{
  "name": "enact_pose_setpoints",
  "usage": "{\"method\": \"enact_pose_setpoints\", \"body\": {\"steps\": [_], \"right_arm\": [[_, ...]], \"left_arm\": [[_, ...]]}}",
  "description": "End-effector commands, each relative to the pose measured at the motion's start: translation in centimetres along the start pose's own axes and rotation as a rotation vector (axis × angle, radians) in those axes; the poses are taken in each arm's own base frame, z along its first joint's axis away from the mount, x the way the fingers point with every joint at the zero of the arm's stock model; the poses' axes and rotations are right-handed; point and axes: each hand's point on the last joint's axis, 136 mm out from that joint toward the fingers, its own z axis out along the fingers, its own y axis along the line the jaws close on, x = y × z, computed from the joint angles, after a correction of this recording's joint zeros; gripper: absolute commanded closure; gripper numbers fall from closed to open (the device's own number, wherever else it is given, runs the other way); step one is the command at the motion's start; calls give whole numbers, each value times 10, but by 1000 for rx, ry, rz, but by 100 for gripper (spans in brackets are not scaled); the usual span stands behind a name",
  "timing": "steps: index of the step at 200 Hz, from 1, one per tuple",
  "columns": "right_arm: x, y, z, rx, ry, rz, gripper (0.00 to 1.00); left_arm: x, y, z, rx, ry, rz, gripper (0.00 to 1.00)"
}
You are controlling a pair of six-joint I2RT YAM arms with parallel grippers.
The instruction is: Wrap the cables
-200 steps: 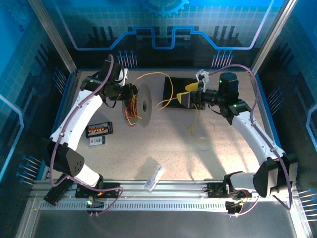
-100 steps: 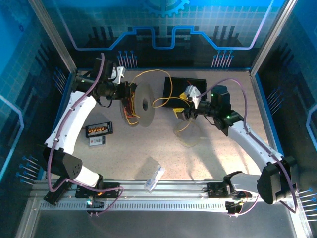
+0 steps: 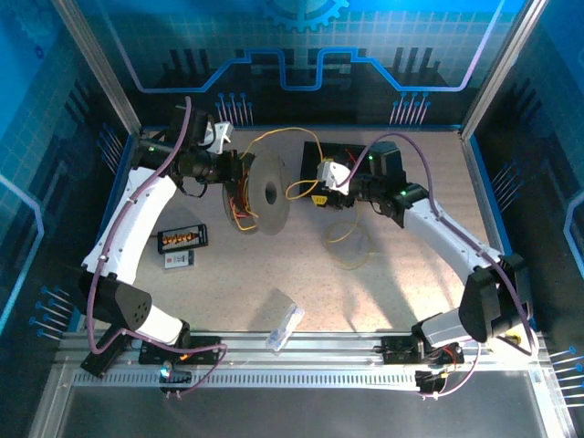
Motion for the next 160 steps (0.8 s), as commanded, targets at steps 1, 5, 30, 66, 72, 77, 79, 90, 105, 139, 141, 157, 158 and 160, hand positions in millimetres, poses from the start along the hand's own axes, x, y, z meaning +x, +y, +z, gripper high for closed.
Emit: {"method": "enact_pose_setpoints", "body": {"steps": [1, 5, 30, 66, 72, 77, 79, 90, 105, 139, 141, 157, 158, 160], "right_arm": [[-2, -7, 10, -15, -13, -112, 30], [-1, -7, 13, -15, -13, -118, 31], [6, -12, 25, -8, -26, -123, 36], [18, -13, 38, -1, -31, -105, 42], [21, -13, 40, -4, -28, -104, 42], [23, -12, 42, -6, -24, -102, 42], [24, -12, 43, -6, -23, -102, 42], [29, -11, 46, -7, -16, -103, 41], [35, -10, 47, 1, -6, -107, 38], [35, -16, 28, 16, -84, -27, 40], [36, -16, 28, 16, -81, -29, 40], [41, -13, 26, 0, -81, -29, 38], [41, -13, 26, -1, -83, -29, 38], [41, -13, 25, -4, -84, -26, 37]], "left_arm": [[-16, -26, -31, 103, -86, 31, 100], [-16, -27, -32, 107, -88, 32, 100], [-15, -28, -31, 120, -82, 31, 100], [-15, -30, -30, 132, -79, 29, 100], [-15, -31, -31, 134, -80, 30, 100], [-15, -31, -31, 136, -81, 30, 100], [-15, -31, -31, 136, -81, 30, 100], [-16, -32, -31, 138, -80, 30, 100], [-16, -31, -31, 134, -80, 34, 100], [-16, -32, -32, 137, -80, 36, 100], [-16, -32, -32, 138, -80, 35, 100], [-17, -33, -31, 145, -80, 37, 100], [-17, -33, -30, 145, -77, 36, 100], [-17, -33, -31, 147, -78, 36, 100]]}}
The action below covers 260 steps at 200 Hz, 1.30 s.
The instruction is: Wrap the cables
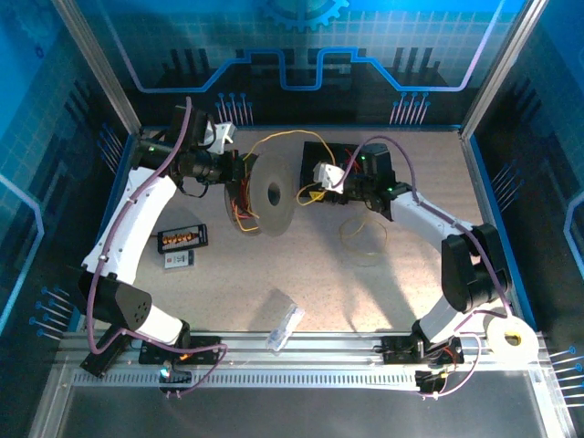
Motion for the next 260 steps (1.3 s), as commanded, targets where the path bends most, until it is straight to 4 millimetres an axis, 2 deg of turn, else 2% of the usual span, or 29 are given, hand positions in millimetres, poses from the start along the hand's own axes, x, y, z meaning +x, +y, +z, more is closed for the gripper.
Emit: {"method": "enact_pose_setpoints", "body": {"steps": [1, 33, 66, 90, 159, 207, 260], "right_arm": [[-9, -3, -12, -2, -66, -1, 37], [-4, -2, -21, -8, -87, 9, 32], [-31, -3, -50, 28, -240, 9, 20], [-40, 0, -57, 29, -260, -5, 18], [-11, -7, -41, 13, -126, -65, 22], [2, -15, -27, -12, -95, -66, 26], [25, -13, -14, -50, -35, -48, 33]], "left_arm": [[-20, -26, -30, 94, -93, 39, 100], [-20, -26, -28, 101, -89, 39, 100], [-20, -23, -24, 95, -81, 34, 100], [-20, -23, -21, 100, -74, 29, 100], [-20, -29, -26, 122, -78, 31, 100], [-19, -32, -28, 137, -75, 34, 100], [-20, -35, -34, 142, -83, 40, 100]]}}
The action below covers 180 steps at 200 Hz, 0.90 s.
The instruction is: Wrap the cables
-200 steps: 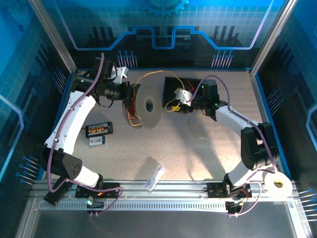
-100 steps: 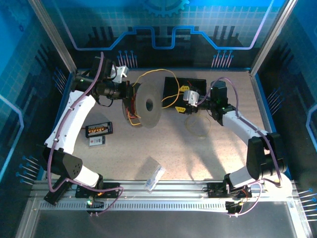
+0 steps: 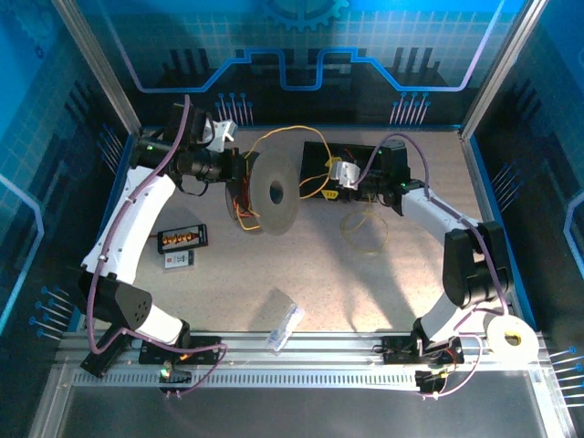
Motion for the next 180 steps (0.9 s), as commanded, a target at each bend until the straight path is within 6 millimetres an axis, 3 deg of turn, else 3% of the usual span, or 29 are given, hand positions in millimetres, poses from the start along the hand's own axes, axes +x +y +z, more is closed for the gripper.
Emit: {"method": "enact_pose_setpoints", "body": {"steps": [1, 70, 84, 97, 134, 180], "right_arm": [[11, 1, 4, -25, 34, -3, 33], [22, -1, 6, -14, 72, 6, 55], [22, -1, 6, -8, 74, 11, 71], [25, -4, 6, 7, 89, 12, 100], [32, -3, 0, 45, 102, 46, 100], [30, 4, -13, 86, 97, 113, 100]], "left_arm": [[-16, -27, -28, 94, -79, 38, 100], [-18, -33, -32, 118, -87, 43, 100], [-18, -33, -32, 121, -87, 41, 100], [-20, -36, -33, 134, -94, 39, 100], [-27, -45, -45, 197, -131, 30, 100], [-53, -32, -72, 232, -227, -41, 100]]}}
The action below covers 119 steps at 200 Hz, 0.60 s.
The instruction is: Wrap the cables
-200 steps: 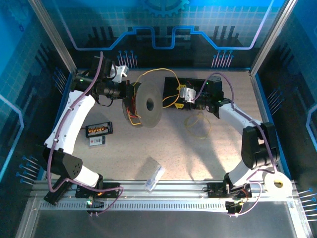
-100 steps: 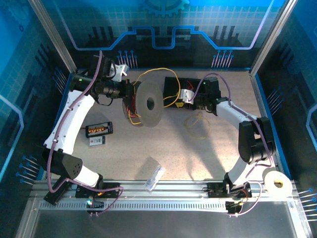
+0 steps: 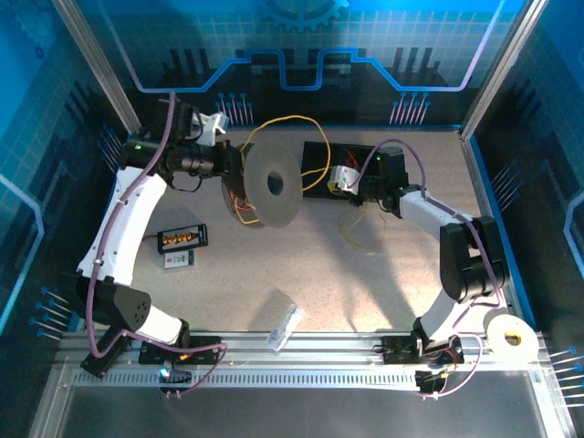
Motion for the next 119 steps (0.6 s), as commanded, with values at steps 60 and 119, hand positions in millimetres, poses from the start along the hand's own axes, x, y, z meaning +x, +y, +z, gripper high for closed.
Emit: {"method": "enact_pose_setpoints", "body": {"steps": [60, 119], "right_arm": [[-95, -18, -58, 46, -225, 222, 25], [-139, -34, -80, -45, -370, 474, 0]], "left_arm": [[-31, -28, -35, 126, -126, 29, 100], [-26, -29, -27, 170, -94, 13, 100]]}}
